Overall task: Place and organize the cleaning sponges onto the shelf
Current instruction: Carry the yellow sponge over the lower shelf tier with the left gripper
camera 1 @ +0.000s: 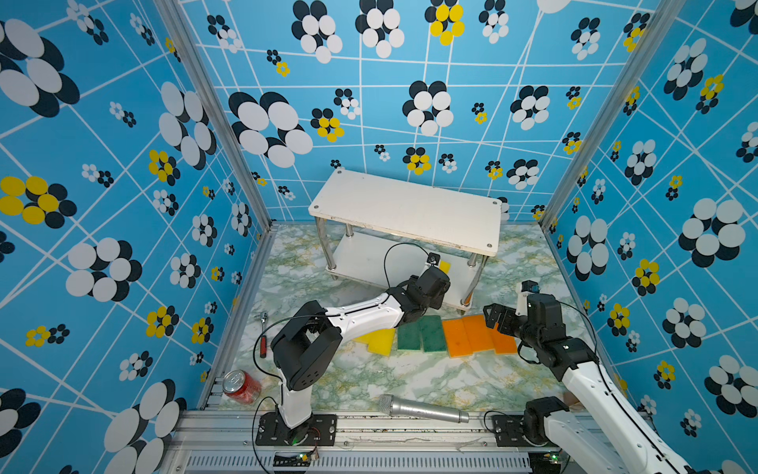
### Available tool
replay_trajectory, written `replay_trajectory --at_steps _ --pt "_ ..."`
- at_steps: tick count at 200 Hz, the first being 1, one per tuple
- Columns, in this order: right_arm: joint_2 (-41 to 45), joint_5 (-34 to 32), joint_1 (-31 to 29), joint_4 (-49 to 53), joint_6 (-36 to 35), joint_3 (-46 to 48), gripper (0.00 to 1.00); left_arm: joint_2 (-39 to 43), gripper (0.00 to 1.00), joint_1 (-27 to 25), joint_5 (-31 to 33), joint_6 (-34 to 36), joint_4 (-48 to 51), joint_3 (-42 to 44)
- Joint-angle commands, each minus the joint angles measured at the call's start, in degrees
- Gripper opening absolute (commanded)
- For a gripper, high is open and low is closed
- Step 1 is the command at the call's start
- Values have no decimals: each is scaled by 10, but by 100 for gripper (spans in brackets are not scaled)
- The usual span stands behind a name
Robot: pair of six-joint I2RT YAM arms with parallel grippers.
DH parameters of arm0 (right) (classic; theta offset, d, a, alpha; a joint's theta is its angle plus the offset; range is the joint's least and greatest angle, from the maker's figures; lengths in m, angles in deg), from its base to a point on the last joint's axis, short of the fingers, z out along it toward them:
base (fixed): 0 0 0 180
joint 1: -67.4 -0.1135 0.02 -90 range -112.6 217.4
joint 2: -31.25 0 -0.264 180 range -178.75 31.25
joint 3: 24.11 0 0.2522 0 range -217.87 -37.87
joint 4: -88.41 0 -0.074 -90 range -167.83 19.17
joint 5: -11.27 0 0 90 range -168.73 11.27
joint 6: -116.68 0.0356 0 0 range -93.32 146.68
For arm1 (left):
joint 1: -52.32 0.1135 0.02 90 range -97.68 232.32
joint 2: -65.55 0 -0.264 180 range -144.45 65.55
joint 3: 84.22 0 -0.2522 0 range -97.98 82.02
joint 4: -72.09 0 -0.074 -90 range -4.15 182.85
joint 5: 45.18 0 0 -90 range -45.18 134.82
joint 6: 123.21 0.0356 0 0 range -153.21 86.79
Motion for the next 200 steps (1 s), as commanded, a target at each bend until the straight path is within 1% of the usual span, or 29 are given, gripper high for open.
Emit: replay_trajectory --at_steps 1,18,37,51,75,125,200 --pt "12 -9 4 -10 16 18 99 -26 64 -10 31 -20 -15 -32" --pt "23 -9 4 -9 19 26 99 -42 64 -13 44 -34 -2 -50" --pt "36 -14 4 -2 17 29 99 -46 64 -18 50 -38 -13 -49" --pt "41 -18 4 3 15 29 99 -50 67 -23 58 -41 -7 -58" --pt "41 -19 4 3 15 30 99 -67 70 -25 55 -46 25 -85" --pt "41 -17 4 3 15 33 99 -100 68 -29 45 -67 41 -117" --pt "45 -20 5 6 13 32 99 -110 67 -37 33 -69 52 -120"
